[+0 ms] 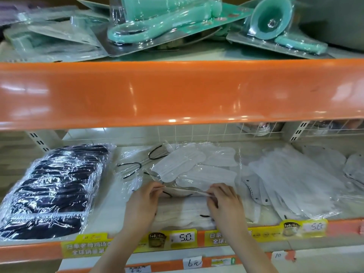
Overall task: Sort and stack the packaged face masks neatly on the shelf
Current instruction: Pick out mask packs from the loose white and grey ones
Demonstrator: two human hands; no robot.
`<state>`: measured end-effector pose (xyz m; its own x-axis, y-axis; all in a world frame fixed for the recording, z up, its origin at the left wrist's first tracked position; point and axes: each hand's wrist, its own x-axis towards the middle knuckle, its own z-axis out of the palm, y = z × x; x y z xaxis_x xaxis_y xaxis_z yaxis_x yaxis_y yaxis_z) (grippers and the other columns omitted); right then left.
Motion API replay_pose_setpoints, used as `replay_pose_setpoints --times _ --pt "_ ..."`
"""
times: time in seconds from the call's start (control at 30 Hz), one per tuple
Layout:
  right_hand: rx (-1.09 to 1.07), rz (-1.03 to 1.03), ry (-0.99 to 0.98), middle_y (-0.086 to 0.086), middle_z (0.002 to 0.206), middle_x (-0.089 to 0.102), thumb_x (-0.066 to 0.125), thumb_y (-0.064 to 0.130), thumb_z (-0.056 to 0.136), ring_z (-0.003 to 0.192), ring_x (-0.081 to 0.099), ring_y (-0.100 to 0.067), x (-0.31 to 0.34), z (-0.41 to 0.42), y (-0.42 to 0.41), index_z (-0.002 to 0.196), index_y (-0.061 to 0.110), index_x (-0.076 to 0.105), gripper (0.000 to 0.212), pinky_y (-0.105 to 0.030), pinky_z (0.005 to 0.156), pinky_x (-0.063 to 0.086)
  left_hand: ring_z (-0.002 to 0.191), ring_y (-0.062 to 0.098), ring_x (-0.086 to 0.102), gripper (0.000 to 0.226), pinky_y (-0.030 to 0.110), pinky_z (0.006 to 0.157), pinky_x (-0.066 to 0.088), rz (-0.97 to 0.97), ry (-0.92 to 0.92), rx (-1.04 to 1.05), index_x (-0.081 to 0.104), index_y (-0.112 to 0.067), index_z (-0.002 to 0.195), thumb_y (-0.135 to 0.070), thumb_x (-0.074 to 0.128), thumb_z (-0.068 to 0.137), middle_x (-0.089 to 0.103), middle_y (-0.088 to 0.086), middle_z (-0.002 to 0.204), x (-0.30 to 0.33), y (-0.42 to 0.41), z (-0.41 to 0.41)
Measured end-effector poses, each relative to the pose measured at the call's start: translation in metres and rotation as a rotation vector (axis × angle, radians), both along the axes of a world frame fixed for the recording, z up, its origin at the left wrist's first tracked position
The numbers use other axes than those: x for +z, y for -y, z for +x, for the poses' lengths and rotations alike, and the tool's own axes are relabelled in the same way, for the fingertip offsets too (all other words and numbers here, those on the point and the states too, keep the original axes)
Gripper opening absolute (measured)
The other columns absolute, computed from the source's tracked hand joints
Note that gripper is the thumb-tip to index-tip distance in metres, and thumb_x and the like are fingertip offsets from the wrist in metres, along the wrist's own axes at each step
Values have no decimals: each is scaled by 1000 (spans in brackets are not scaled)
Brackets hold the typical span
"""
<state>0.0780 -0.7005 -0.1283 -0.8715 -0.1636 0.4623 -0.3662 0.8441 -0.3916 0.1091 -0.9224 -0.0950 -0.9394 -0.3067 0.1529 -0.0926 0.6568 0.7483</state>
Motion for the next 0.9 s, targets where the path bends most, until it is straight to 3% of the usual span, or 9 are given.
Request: replay_pose_setpoints --times 0.1,0.17,0.23,0.3,0.4,0.5,0.63,0.77,0.9 --pt "13 -88 -1 12 86 61 58 26 77 78 57 -14 4 -5 -3 79 21 64 8 -30 64 44 78 -10 61 29 5 69 41 223 -43 -10 63 -35 80 -7 68 86 66 -32 79 5 7 -1" --pt "40 -253 48 14 78 62 59 23 82 72 59 -10 10 -7 -3 80 18 66 9 -31 63 49 78 -14 59 27 4 68 41 270 -50 1 62 -33 83 -8 72 83 63 -37 80 8 10 -2" --pt "28 -435 174 19 75 63 64 13 86 73 61 -1 18 -9 -3 81 20 65 8 -19 67 48 79 -13 58 27 8 68 42 300 -60 21 61 -35 86 -11 73 81 63 -37 80 7 13 -1" --pt "25 -521 277 21 81 64 67 7 86 82 60 7 20 -10 -3 84 22 63 16 -6 67 41 80 -8 60 27 12 71 41 289 -76 33 62 -38 82 -13 73 82 68 -24 78 4 16 1" --pt "63 -401 246 23 82 61 67 4 85 82 63 -7 15 -10 -4 88 16 70 13 -8 70 42 83 8 59 31 22 70 40 97 -35 28 63 -34 74 -6 68 85 62 -19 80 -6 19 5" --pt "168 -229 200 29 85 55 61 8 77 83 60 -4 6 -8 -4 90 21 70 21 -28 76 50 81 16 59 37 25 61 43 -223 -122 -11 66 -30 83 5 64 72 60 -19 78 -20 28 7" --pt "220 -4 178 16 94 54 53 31 72 89 46 -2 -1 -7 -2 93 28 65 24 -34 76 50 81 11 62 26 26 66 50 -556 -129 -218 65 -36 93 -47 53 73 66 -16 88 -19 27 8" --pt "246 96 204 13 104 51 41 61 86 98 48 -9 1 -5 3 107 30 64 44 -30 86 39 85 1 53 33 14 61 44 -544 -182 -321 69 -37 87 -59 45 80 64 -22 88 -3 -4 7" --pt "279 10 272 12 112 53 29 62 88 106 47 -10 7 -6 1 111 25 66 57 -29 93 35 78 11 64 26 23 60 50 -519 -234 -386 67 -29 89 -43 46 83 65 -13 85 -3 -31 -14"
